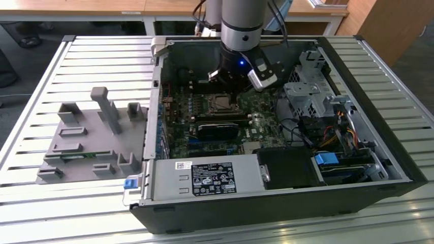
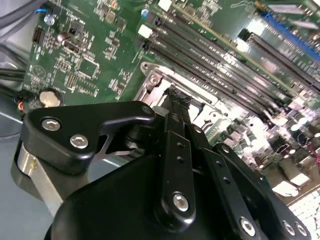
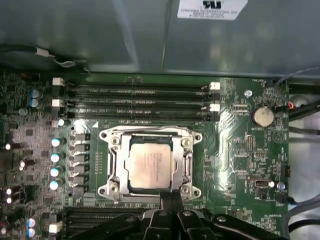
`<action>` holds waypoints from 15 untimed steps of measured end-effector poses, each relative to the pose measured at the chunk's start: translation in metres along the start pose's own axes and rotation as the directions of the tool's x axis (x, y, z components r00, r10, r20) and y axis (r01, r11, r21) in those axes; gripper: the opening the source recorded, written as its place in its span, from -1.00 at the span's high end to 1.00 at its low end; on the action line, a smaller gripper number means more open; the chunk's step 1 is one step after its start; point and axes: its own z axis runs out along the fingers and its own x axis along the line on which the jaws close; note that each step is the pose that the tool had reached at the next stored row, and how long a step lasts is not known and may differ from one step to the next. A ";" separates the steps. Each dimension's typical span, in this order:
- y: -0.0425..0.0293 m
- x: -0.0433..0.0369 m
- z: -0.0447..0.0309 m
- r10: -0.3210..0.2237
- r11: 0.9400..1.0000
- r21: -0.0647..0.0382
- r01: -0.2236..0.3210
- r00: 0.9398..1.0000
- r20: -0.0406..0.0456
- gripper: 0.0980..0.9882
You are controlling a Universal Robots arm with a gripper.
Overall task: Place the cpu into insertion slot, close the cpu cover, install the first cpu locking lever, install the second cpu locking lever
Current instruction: 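Install the second cpu locking lever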
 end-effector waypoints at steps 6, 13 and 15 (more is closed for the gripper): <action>-0.0104 0.0019 0.0004 0.001 1.000 -0.014 -0.001 1.000 -0.001 0.98; -0.0142 0.0203 -0.0002 0.001 1.000 -0.018 -0.001 1.000 -0.001 0.98; -0.0147 0.0264 -0.0004 0.001 1.000 -0.019 -0.001 1.000 -0.001 0.98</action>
